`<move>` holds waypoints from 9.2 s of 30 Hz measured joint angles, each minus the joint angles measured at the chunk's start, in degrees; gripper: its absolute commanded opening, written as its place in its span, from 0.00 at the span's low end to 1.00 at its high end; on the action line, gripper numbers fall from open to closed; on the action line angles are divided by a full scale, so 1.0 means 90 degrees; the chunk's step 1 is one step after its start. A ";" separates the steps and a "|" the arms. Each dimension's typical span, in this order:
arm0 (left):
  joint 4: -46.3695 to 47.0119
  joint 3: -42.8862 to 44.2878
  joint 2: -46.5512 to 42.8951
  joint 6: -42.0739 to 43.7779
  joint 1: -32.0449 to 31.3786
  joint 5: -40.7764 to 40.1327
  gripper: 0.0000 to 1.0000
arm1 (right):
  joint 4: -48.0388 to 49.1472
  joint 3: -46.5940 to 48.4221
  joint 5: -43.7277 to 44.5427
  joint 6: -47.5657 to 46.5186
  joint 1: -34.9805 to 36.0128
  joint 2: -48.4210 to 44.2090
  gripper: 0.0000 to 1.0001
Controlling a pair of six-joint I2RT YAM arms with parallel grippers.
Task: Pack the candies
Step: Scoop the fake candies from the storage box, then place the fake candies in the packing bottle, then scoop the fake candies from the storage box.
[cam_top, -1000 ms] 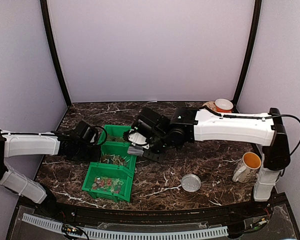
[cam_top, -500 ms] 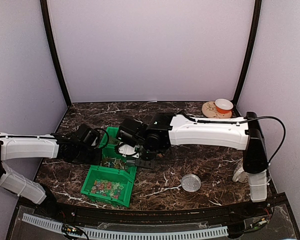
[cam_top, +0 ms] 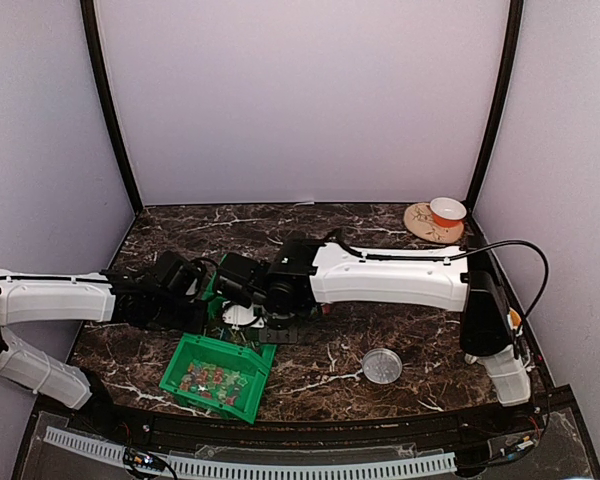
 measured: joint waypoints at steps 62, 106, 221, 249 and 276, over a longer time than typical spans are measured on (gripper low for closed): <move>0.0192 -0.0168 0.0002 -0.0155 -0.0148 -0.0078 0.00 | 0.7941 -0.6008 -0.2198 0.1192 -0.0699 -0.1940 0.00; 0.0250 -0.0202 0.0090 -0.0194 -0.0148 -0.0090 0.00 | 0.7813 -0.7577 -0.0170 0.1642 -0.0974 -0.4738 0.00; -0.0158 0.0126 0.0204 -0.0117 -0.0386 -0.0335 0.00 | 0.0777 -0.1923 0.0146 0.0595 0.0124 -0.1489 0.00; -0.0267 0.0136 0.0027 0.0046 -0.0595 -0.0325 0.00 | 0.0911 -0.0605 -0.0478 -0.0600 0.0359 -0.0187 0.00; -0.0415 0.0097 0.0012 0.0083 -0.0600 -0.0517 0.00 | 0.6261 -0.4252 -0.2329 0.1076 -0.0333 -0.1013 0.00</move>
